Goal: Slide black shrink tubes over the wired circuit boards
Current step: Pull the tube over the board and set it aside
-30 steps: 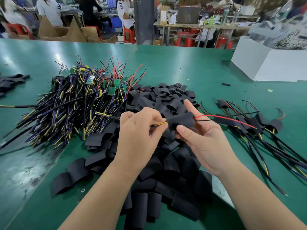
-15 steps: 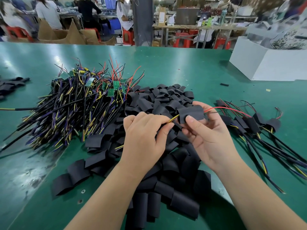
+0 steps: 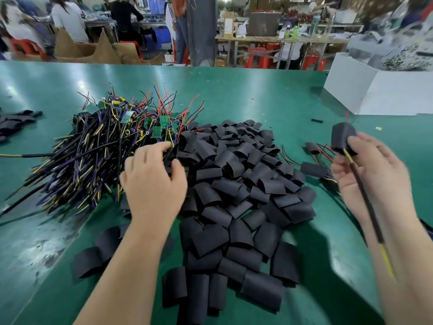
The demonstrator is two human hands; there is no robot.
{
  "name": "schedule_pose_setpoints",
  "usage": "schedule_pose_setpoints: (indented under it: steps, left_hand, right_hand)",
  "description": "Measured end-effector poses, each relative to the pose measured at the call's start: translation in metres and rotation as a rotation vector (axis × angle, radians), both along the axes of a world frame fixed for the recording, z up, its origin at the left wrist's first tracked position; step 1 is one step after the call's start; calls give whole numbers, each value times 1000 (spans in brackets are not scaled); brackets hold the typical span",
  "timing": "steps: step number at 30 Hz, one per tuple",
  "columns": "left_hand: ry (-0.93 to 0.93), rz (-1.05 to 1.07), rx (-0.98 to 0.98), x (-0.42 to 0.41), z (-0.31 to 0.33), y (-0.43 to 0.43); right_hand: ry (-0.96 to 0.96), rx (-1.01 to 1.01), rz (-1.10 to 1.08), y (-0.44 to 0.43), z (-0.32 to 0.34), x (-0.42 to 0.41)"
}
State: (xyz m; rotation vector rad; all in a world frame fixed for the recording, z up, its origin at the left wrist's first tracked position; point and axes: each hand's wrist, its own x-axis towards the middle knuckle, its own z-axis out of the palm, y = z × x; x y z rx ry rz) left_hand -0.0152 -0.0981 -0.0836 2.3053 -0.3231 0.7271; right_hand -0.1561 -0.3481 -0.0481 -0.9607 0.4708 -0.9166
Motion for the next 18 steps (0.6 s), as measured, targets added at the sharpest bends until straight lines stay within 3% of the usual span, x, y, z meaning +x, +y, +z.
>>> schedule_pose_setpoints:
  steps: [3,7,10,18]
  left_hand:
    - [178,152,95,12,-7,12]
    - [353,228,288,26,-12,26]
    - [384,228,322,32,-14,29]
    - [240,253,155,38,-20,33]
  right_hand:
    - [380,-399,-252,-13,-8,-2]
    - [962,-939,-345,-23,-25,-4]
    - [981,-995,-294,-18,-28,-2]
    - [1146,-994,-3,-16,-46,10]
